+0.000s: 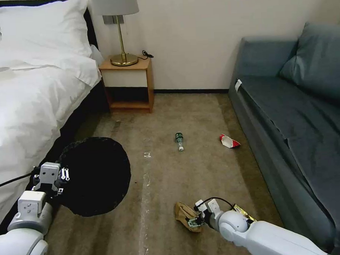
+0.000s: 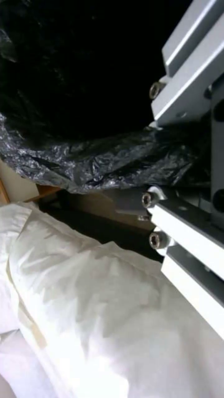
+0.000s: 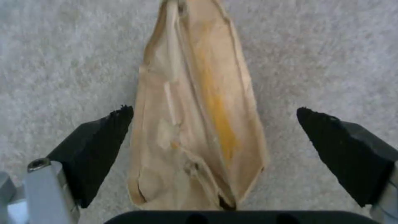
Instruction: Pick up the trash bin, then pick up the garbage on the floor and place it into the trash bin.
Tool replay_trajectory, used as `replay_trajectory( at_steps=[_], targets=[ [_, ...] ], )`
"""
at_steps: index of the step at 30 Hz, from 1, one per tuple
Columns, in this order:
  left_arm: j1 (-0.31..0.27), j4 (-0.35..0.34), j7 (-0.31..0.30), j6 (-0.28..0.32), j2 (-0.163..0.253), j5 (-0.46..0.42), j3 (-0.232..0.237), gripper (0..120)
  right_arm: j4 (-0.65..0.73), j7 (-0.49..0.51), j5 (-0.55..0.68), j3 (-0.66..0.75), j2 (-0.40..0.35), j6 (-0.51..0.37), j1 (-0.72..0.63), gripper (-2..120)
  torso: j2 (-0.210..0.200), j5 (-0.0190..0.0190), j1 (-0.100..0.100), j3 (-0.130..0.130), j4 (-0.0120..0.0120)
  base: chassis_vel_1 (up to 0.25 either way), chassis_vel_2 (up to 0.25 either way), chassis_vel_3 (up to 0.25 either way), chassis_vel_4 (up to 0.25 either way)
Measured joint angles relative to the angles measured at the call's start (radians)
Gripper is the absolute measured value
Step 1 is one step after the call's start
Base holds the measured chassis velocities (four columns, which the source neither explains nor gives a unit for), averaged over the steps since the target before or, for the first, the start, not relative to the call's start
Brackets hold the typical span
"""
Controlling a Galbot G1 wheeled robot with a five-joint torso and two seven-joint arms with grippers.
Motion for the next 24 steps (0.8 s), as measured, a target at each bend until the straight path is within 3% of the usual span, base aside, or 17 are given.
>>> replay_trajectory(
  at_steps=[13,24],
  targets=[
    [0.021,-0.015,0.003,-0.017,-0.012,0.003,-0.004,4,-0.091,-0.056,-0.049,0.002,0.054,0.035,-0.021,99,0.000,0.0000,0.000,0.000,0.0000,0.000,0.000,0.000,0.000],
    [0.060,-0.027,0.010,-0.034,-0.013,0.003,-0.023,4,-0.202,-0.122,-0.083,0.007,0.110,0.075,-0.024,59,0.000,-0.0012,0.000,0.000,-0.0008,0.000,0.000,0.000,0.000]
  ],
)
